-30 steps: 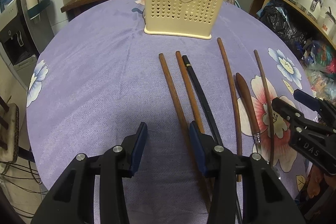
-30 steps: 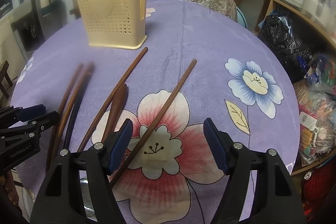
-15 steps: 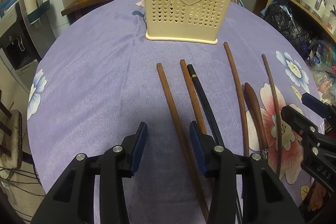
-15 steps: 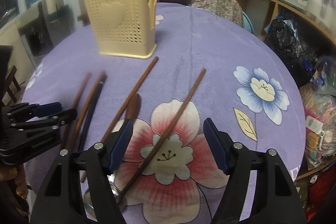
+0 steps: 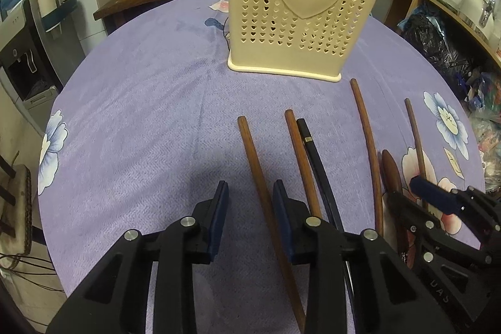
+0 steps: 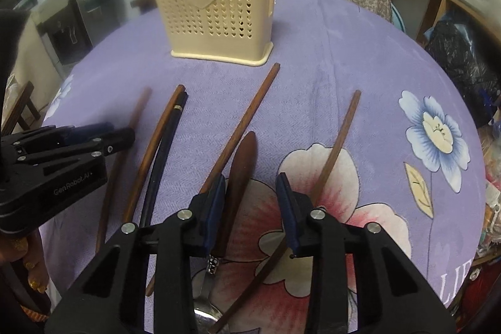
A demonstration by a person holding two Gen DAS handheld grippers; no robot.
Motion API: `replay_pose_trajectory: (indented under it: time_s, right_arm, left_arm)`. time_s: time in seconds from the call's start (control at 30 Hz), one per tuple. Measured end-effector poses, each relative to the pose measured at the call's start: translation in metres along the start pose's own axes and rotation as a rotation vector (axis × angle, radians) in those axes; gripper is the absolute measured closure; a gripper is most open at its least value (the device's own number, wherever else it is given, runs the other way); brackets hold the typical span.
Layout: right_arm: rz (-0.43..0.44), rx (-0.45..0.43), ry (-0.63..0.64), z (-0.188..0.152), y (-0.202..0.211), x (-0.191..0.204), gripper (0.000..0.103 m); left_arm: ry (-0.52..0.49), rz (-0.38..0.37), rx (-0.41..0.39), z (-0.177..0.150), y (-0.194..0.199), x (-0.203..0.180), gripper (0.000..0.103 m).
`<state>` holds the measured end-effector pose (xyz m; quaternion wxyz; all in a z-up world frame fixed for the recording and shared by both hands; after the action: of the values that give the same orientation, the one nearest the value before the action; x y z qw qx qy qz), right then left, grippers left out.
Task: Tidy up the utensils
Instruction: 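Close left tool on a brown chopstick while right tool grasps the wooden-handled spoon, then lift the chopstick and spoon and lower both into the beige holder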
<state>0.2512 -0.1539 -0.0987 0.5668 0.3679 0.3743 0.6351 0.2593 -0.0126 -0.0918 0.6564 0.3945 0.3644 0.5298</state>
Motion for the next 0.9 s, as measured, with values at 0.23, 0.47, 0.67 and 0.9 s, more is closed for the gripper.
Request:
replay_pose_trajectory:
  time_s: [0.23, 0.47, 0.67, 0.9]
  right_arm:
    - [-0.021, -0.013, -0.024, 0.008, -0.007, 0.004, 0.073]
    - [-0.012, -0.033, -0.068, 0.014, -0.009, -0.002, 0.084]
    - [0.007, -0.044, -0.088, 0.014, -0.01, -0.003, 0.085]
    - [0.076, -0.049, -0.14, 0.011, -0.009, -0.008, 0.086]
  left_arm:
    - [0.022, 0.0, -0.004, 0.01, -0.004, 0.0, 0.072]
    - [0.03, 0.008, -0.001, 0.024, -0.01, -0.002, 0.076]
    - [0.041, 0.015, 0.004, 0.031, -0.013, 0.0, 0.087]
    - [0.086, -0.042, 0.003, 0.034, -0.014, 0.003, 0.093]
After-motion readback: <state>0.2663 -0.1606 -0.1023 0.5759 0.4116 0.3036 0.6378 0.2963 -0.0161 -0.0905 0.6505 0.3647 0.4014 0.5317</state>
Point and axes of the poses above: each gripper's, at about its wrist camera, not at the fingertips, and y roughly against the way its jaws point, x to its left, z to its top, the point moved 3 cm from there along -y, roughly the way its jaws point, and after that the axes turned 9 degrees about x, right-handed, at the moved point
